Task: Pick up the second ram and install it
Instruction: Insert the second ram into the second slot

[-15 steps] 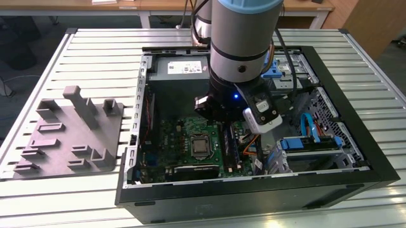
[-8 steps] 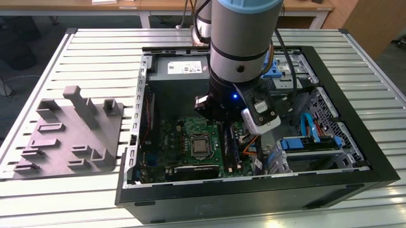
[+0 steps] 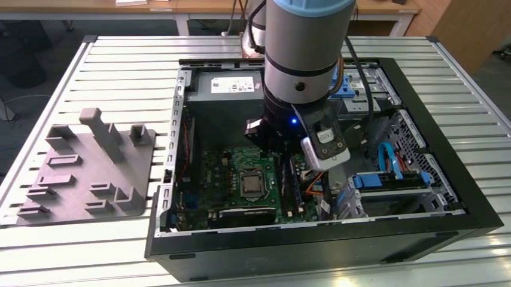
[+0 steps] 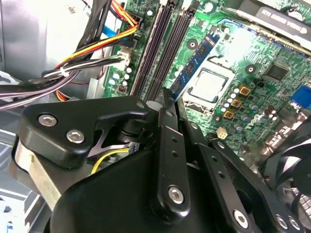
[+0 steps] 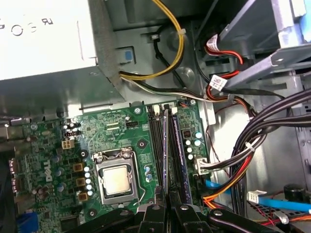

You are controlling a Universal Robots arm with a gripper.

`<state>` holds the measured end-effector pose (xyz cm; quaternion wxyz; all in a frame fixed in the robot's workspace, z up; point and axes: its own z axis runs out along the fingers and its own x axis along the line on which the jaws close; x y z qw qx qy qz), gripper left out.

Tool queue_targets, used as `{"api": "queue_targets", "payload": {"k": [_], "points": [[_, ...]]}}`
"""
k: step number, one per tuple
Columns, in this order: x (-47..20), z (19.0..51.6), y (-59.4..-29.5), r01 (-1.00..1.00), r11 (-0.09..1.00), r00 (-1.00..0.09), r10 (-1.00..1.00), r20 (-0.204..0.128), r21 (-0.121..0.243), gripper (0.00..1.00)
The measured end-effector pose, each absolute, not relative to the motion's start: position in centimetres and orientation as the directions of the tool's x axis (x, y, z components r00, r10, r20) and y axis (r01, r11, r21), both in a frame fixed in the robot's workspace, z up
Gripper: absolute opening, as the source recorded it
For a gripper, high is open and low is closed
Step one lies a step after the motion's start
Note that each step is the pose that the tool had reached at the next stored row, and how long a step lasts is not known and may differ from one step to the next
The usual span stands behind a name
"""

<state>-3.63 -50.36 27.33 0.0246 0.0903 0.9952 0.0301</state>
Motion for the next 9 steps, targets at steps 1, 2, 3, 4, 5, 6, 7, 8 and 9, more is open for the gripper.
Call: {"api": "queue_targets", "payload": {"k": [1, 2, 3, 4, 5, 6, 7, 8, 9], "points": [[-3.63, 27.33, -50.36, 0.186, 0.98, -0.981, 0.189, -0.044, 0.064, 0.14], [-3.63, 27.33, -50.36, 0.194, 0.979, -0.979, 0.197, -0.044, 0.064, 0.14], [-3.64, 27.33, -50.36, 0.199, 0.978, -0.978, 0.202, -0.043, 0.064, 0.14], [-3.63, 27.33, -50.36, 0.199, 0.978, -0.978, 0.202, -0.044, 0.064, 0.14], [-3.63, 27.33, -50.36, 0.199, 0.978, -0.978, 0.202, -0.044, 0.064, 0.14], [-3.64, 27.33, -50.36, 0.194, 0.979, -0.98, 0.197, -0.044, 0.064, 0.14], [-3.64, 27.32, -50.35, 0.178, 0.982, -0.983, 0.181, -0.044, 0.064, 0.14], [-3.64, 27.31, -50.35, 0.16, 0.985, -0.986, 0.163, -0.044, 0.064, 0.14], [-3.64, 27.31, -50.35, 0.142, 0.988, -0.988, 0.145, -0.044, 0.064, 0.14]]}}
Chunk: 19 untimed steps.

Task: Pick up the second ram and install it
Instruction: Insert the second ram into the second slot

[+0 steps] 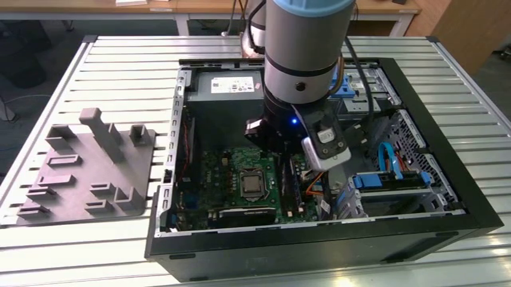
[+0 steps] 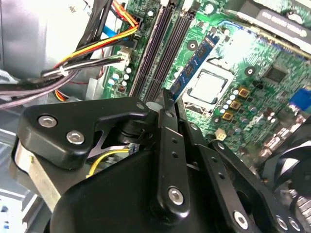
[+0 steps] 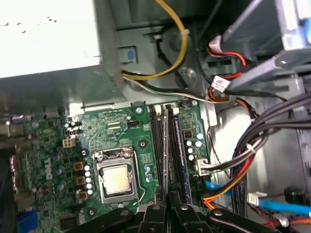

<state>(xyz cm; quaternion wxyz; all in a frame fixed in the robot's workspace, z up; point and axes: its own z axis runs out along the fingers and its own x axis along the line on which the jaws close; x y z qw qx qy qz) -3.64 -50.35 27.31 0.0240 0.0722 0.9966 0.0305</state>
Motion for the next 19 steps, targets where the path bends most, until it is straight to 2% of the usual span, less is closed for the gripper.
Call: {"api": "queue_targets", "payload": {"k": [9, 19], "points": [[-3.64, 27.24, -50.36, -0.01, 0.998, -0.999, -0.007, -0.044, 0.064, 0.14], [-3.63, 27.11, -50.35, -0.012, 0.998, -0.999, -0.009, -0.044, 0.064, 0.14]]}}
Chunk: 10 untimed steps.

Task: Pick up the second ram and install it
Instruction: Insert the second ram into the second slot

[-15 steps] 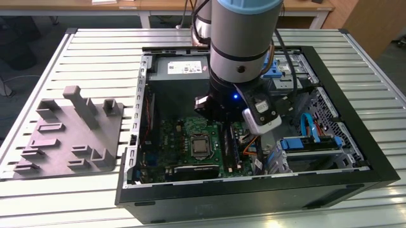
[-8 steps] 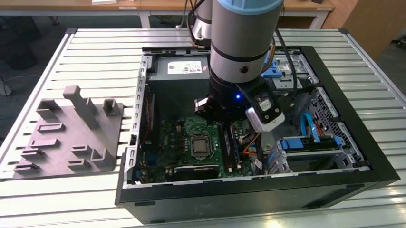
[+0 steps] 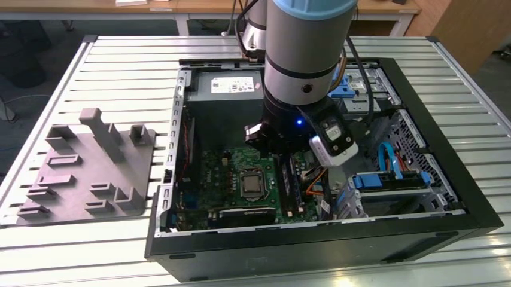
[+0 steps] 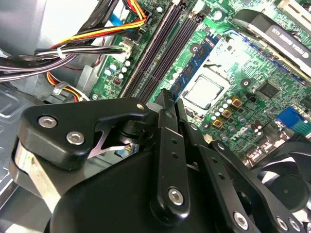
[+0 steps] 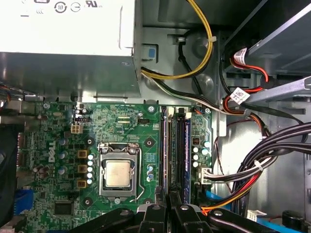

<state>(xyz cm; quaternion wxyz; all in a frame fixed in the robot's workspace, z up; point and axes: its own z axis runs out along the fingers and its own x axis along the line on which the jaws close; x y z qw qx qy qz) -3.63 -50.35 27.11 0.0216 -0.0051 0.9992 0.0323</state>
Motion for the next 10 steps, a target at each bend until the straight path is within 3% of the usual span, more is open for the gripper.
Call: {"api": "queue_targets", "payload": {"k": [10], "points": [[-3.63, 26.65, -50.36, -0.012, 0.998, -0.999, -0.009, -0.044, 0.064, 0.14]]}}
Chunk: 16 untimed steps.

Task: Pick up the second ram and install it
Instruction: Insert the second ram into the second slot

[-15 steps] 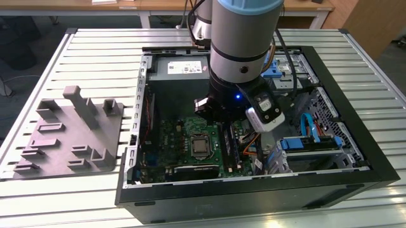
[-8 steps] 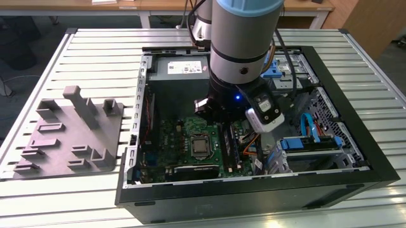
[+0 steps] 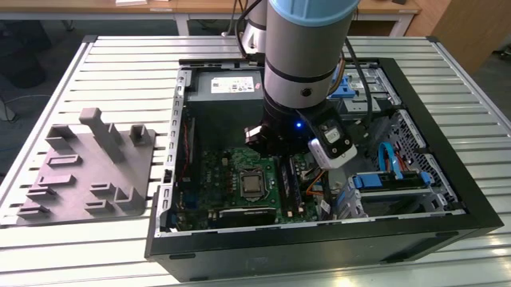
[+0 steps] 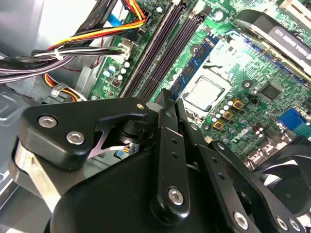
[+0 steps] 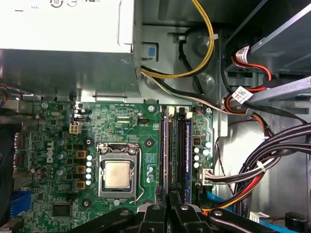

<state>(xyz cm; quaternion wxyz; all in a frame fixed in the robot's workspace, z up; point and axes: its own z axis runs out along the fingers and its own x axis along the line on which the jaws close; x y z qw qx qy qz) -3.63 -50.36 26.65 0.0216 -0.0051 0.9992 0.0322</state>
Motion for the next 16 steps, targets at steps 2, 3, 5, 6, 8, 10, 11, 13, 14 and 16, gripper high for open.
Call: {"api": "queue_targets", "payload": {"k": [2, 3, 5, 6, 8, 10, 11, 13, 14, 16], "points": [[-3.63, 26.57, -50.36, -0.012, 0.998, -0.999, -0.009, -0.043, 0.064, 0.14], [-3.63, 26.52, -50.36, -0.012, 0.998, -0.999, -0.009, -0.044, 0.064, 0.14], [-3.63, 26.43, -50.36, -0.012, 0.998, -0.999, -0.009, -0.044, 0.064, 0.14], [-3.63, 26.37, -50.36, -0.012, 0.998, -0.999, -0.009, -0.044, 0.064, 0.14], [-3.63, 26.28, -50.36, -0.012, 0.998, -0.999, -0.009, -0.044, 0.064, 0.14], [-3.63, 26.2, -50.36, -0.012, 0.998, -0.999, -0.009, -0.044, 0.064, 0.14], [-3.63, 26.16, -50.36, -0.012, 0.998, -0.999, -0.009, -0.044, 0.064, 0.14], [-3.63, 26.07, -50.36, -0.012, 0.998, -0.999, -0.009, -0.044, 0.064, 0.14], [-3.63, 26.04, -50.36, -0.012, 0.998, -0.999, -0.009, -0.044, 0.064, 0.14], [-3.63, 25.96, -50.36, -0.012, 0.998, -0.999, -0.009, -0.044, 0.064, 0.14]]}}
